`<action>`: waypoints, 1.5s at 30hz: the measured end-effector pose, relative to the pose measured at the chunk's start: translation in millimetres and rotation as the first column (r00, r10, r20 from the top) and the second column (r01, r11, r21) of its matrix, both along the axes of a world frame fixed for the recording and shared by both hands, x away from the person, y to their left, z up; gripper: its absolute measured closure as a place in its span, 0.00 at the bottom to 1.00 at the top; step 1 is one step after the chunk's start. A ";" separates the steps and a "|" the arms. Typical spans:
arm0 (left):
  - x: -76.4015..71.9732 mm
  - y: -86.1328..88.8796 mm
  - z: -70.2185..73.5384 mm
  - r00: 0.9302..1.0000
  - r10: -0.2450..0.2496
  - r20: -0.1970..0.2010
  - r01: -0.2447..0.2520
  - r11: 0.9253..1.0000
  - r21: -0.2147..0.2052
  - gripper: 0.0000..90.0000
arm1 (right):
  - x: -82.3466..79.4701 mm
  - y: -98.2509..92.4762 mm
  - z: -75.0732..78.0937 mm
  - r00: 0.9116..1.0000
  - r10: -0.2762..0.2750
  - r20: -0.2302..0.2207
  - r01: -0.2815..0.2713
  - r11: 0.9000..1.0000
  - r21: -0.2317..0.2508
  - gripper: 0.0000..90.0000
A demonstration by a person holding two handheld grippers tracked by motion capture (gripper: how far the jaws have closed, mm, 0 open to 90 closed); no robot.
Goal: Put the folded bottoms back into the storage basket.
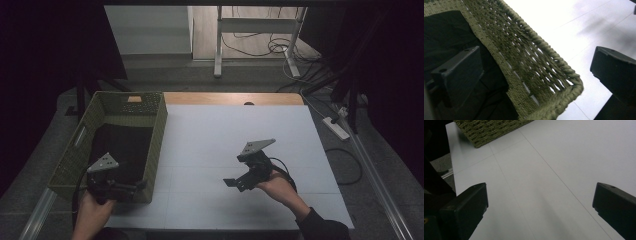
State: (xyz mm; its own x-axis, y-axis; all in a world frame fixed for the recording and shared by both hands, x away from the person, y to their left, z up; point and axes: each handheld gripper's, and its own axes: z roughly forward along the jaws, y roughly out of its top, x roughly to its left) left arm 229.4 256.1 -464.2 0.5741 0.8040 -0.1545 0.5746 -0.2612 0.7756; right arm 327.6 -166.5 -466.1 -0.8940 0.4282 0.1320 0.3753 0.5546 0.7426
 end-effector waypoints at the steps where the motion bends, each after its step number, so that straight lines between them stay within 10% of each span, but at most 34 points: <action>1: 0.2 0.6 -0.4 1.000 0.005 0.000 -0.005 1.000 -0.001 0.00 | -0.7 -2.9 0.5 1.000 -0.005 0.000 0.005 1.000 0.003 0.01; 22: -2.1 1.9 1.0 1.000 -0.008 -0.006 0.008 1.000 -0.008 0.00 | -21.8 -75.4 3.9 0.985 -0.169 0.018 0.169 0.985 0.019 0.01; 45: -18.6 0.2 -1.7 1.000 -0.005 -0.020 0.006 1.000 0.016 0.00 | -60.9 -146.0 -5.4 0.937 -0.350 0.014 0.349 0.937 0.031 0.01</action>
State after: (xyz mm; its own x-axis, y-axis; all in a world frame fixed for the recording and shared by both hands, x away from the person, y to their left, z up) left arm 210.8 256.3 -466.0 0.5755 0.8033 -0.1532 0.5886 -0.2768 0.7596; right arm 266.6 -312.5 -471.5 -0.6910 0.7105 0.1330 0.5279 0.3703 0.7643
